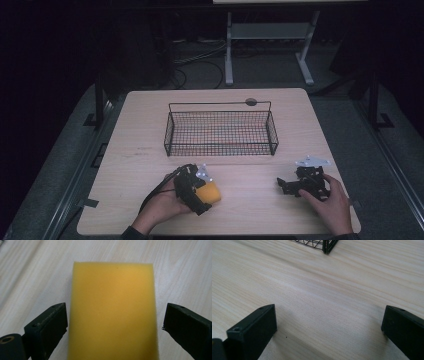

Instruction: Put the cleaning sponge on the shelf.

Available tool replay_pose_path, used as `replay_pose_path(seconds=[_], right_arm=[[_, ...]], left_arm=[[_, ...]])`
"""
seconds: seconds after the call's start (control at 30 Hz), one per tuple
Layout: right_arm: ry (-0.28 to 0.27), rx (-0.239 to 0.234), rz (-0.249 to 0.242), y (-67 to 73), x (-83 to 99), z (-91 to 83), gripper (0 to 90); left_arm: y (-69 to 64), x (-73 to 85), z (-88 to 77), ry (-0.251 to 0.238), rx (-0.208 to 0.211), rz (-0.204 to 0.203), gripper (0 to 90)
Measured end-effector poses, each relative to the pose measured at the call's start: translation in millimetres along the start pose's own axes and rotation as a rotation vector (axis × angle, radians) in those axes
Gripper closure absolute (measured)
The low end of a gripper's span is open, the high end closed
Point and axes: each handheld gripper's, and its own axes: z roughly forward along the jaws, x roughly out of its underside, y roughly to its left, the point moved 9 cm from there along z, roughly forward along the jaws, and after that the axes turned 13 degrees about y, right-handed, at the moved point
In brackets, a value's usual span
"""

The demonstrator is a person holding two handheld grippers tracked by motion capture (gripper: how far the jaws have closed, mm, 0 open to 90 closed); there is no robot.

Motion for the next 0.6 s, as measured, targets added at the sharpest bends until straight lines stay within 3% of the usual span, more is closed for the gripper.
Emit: replay_pose_path(seconds=[0.37, 0.6], right_arm=[[0.000, 0.000, 0.000, 0.0, 0.0, 0.0, 0.0], [0.000, 0.000, 0.000, 0.0, 0.0, 0.0, 0.0]], left_arm=[[1.0, 1.6, 7.6, 0.027, -0.016, 0.011, 5.7], [3.0, 2.7, 8.4, 0.032, -0.039, 0.014, 13.6]])
